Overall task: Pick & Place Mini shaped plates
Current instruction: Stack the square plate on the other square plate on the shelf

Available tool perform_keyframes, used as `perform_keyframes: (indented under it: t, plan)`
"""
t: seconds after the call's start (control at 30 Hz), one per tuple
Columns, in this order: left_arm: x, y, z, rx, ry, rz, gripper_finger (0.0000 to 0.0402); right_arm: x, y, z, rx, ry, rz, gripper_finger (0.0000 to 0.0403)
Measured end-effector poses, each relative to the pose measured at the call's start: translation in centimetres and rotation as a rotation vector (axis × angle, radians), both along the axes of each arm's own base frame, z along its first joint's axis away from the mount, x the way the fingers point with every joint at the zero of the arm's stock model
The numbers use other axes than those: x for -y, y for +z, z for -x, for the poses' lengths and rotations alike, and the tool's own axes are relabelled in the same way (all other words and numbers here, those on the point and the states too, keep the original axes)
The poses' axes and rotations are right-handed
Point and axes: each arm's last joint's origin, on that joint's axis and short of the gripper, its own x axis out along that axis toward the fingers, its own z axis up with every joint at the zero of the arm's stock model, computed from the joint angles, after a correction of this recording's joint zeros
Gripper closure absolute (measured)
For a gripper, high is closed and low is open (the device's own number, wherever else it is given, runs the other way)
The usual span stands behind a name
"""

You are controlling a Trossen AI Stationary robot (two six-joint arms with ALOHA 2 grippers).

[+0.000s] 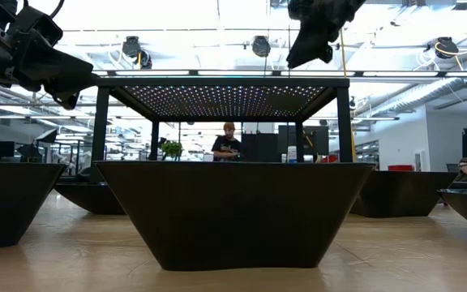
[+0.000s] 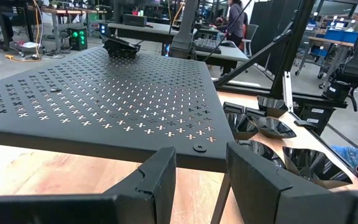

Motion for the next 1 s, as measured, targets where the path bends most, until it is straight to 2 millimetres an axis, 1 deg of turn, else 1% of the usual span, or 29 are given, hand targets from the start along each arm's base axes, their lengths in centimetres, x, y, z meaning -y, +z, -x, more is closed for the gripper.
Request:
perform_keyframes:
  t: [0.1, 0.2, 0.4, 0.5, 0.67, 1.0]
  plan:
    - [0.0, 0.0, 0.0, 0.0, 0.0, 0.0, 0.0256, 0.4, 0.5, -0.3, 0.004, -0.105, 0.177, 0.0312]
    - [0.0, 0.0, 0.0, 0.0, 0.0, 0.0, 0.0256, 0.7, 0.2, -0.7, 0.034, -0.105, 0.274, 0.0312]
    - [0.0, 0.0, 0.0, 0.0, 0.0, 0.0, 0.0256, 0.9, -3.1, -1.3, 0.026, -0.026, 0.381, 0.0312]
    - [0.0, 0.0, 0.0, 0.0, 0.0, 0.0, 0.0256, 0.9, -4.7, -1.4, 0.029, -0.006, 0.414, 0.0312]
    - [0.0, 0.0, 0.0, 0.0, 0.0, 0.0, 0.0256, 1.0, -5.9, -1.3, 0.019, 0.011, 0.442, 0.0312]
    - [0.0, 0.0, 0.0, 0.0, 0.0, 0.0, 0.0256, 0.9, -6.2, -1.0, -0.016, 0.02, 0.427, 0.0312]
